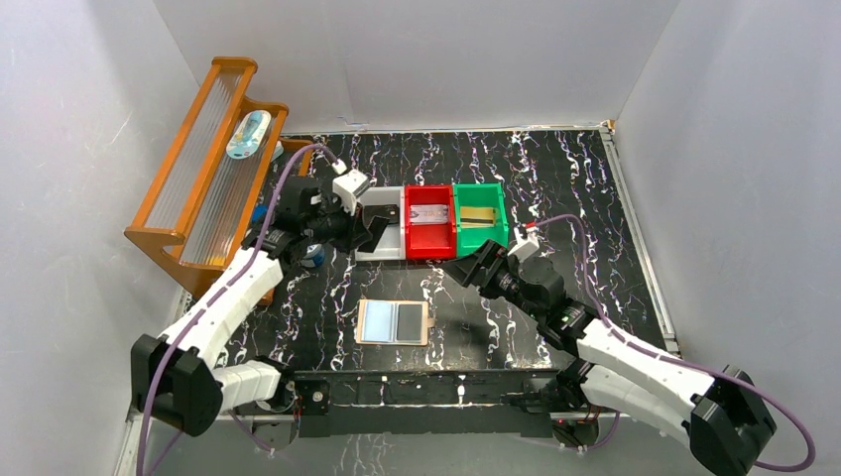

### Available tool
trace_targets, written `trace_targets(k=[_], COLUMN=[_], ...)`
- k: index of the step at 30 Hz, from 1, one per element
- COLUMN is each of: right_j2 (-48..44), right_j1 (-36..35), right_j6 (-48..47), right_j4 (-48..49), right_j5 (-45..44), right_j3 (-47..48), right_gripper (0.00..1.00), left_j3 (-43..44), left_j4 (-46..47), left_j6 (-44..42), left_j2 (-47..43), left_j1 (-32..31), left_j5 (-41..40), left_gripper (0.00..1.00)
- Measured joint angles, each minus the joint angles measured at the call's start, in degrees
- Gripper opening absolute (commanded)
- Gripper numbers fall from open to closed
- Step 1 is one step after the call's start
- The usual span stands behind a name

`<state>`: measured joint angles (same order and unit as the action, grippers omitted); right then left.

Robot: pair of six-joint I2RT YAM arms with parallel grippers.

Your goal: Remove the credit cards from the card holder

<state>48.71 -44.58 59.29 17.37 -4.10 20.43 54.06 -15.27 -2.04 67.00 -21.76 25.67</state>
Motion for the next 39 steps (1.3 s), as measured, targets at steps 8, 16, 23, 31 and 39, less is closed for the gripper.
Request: trace_targets(k=[8, 16, 23, 31, 39], right_j2=[-8.76, -12.70, -13.75, -13.86, -16.48], right_j1=[0.00, 0.00, 0.00, 0.00, 0.00], right_j6=[-4.00, -7.19, -7.06, -5.75, -5.25], right_j4=[-1.33, -4.44, -6.93, -7.76, -10.38], right_j5=[-4.96, -11.65, -15.69, -17.09, -18.67], right_j3=[0.00, 0.04, 0.04, 0.07, 0.07], right_gripper=[0.98, 0.98, 0.98, 0.98, 0.98], left_j3=[4.79, 14.38, 16.50, 16.55, 16.57], left_j4=[-1.73, -1.40, 0.28, 3.89, 8.13], left_j6=[-23.12, -32.63, -37.57, -43.50, -48.76], left_j2=[8.94, 21.59, 27.76, 31.71, 34.45], left_j1=[0.00, 0.00, 0.00, -0.22, -0.68], left_j5=[0.00, -4.63, -7.34, -11.06, -13.27], left_gripper=[0.00, 0.00, 0.00, 0.01, 0.03])
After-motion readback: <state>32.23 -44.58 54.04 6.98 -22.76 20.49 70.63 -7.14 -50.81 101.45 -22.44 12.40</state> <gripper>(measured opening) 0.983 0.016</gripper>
